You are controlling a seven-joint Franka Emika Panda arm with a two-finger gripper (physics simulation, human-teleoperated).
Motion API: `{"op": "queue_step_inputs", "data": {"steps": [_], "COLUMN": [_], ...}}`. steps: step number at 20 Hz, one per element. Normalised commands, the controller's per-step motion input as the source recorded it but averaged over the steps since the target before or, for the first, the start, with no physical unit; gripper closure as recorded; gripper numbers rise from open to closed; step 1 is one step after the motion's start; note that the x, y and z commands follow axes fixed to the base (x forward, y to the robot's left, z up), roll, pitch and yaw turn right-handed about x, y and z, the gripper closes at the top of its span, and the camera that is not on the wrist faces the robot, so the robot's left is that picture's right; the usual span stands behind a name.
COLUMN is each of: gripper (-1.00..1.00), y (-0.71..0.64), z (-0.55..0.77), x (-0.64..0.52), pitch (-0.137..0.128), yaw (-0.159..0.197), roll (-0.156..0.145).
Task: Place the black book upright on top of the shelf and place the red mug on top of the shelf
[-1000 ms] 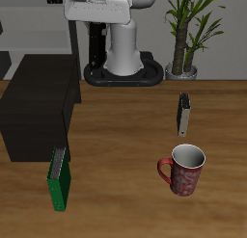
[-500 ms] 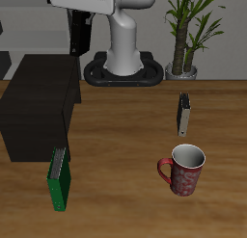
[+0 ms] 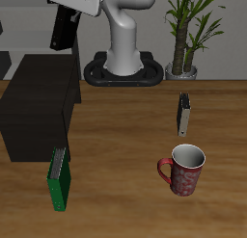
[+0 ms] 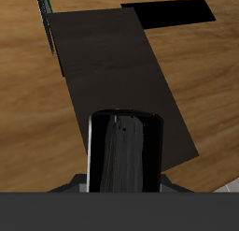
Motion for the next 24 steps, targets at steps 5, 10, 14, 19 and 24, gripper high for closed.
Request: {"op": "queue_step_inputs", "data": {"steps": [5,10,14,19,24], "gripper": [1.0,1.0,1.0,1.0,1.0], "y": [-0.34,-0.09,-0.3,-0.19,0.01], "z": [-0.08,-0.02,0.0,0.0,0.12], "x": [0.04,-0.05,-0.15,-0.06,-0.06], "pitch": [0.043,0.013,-0.007,0.002,-0.051], "yaw": [-0.192,-0.071,-0.19,-0.129,-0.079], "roll": [-0.093,0.006,-0.041,-0.063,0.044]}}
